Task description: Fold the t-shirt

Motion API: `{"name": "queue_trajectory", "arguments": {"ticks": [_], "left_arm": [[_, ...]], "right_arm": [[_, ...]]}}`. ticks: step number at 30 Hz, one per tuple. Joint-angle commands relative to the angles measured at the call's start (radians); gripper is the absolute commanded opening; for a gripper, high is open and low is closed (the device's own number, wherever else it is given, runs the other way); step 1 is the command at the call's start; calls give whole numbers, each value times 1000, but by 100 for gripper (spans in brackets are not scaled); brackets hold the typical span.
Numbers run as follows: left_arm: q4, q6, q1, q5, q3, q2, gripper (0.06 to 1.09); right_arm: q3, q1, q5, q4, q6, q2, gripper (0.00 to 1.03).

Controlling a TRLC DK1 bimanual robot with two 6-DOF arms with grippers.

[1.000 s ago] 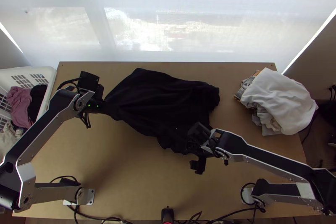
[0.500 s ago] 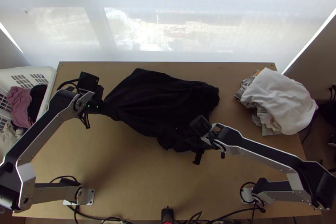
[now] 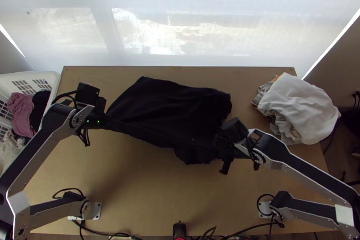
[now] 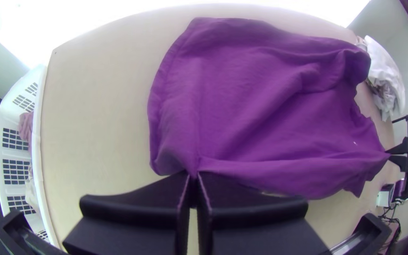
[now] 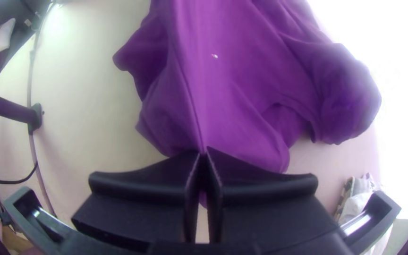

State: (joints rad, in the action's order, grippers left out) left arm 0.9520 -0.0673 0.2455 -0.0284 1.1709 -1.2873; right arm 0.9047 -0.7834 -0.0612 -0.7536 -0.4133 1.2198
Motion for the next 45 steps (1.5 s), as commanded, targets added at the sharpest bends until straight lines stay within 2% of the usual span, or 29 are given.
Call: {"name": "queue_trajectory", "arguments": {"ticks": [1, 3, 7, 15, 22, 23, 25, 29, 30, 34, 37, 40, 45], "left_arm": [[65, 9, 5, 30, -45, 111, 9], [88, 11, 8, 39, -56, 141, 9], [96, 15, 9, 54, -105, 174, 9], [87, 20, 15, 54, -114, 151, 9], [79, 27, 21, 54, -117, 120, 9], [79, 27, 23, 54, -119, 117, 9], [74, 27, 25, 54, -119, 108, 9], [60, 29, 28, 54, -114, 94, 9], [57, 29, 28, 54, -112, 91, 9], [48, 29, 28, 54, -105, 83, 9], [45, 29, 28, 54, -103, 82, 9], [39, 26, 26, 54, -103, 82, 9], [30, 26, 23, 54, -103, 80, 9]], "right_arm": [[59, 9, -11, -145, -27, -123, 3], [72, -13, -14, -187, -27, -128, 3], [51, -25, -15, -181, -50, -86, 3], [30, 27, -20, 115, -142, 210, 3], [163, 122, -23, 275, -145, 478, 3], [171, 130, -23, 290, -142, 500, 9], [166, 141, -23, 318, -127, 517, 34], [146, 157, -23, 310, -94, 481, 90], [142, 168, -23, 300, -90, 455, 99], [125, 205, -23, 273, -65, 307, 99], [126, 210, -23, 203, -44, 204, 98], [118, 193, -26, 102, -24, 130, 98], [65, 144, -26, 11, -12, 9, 98]]}}
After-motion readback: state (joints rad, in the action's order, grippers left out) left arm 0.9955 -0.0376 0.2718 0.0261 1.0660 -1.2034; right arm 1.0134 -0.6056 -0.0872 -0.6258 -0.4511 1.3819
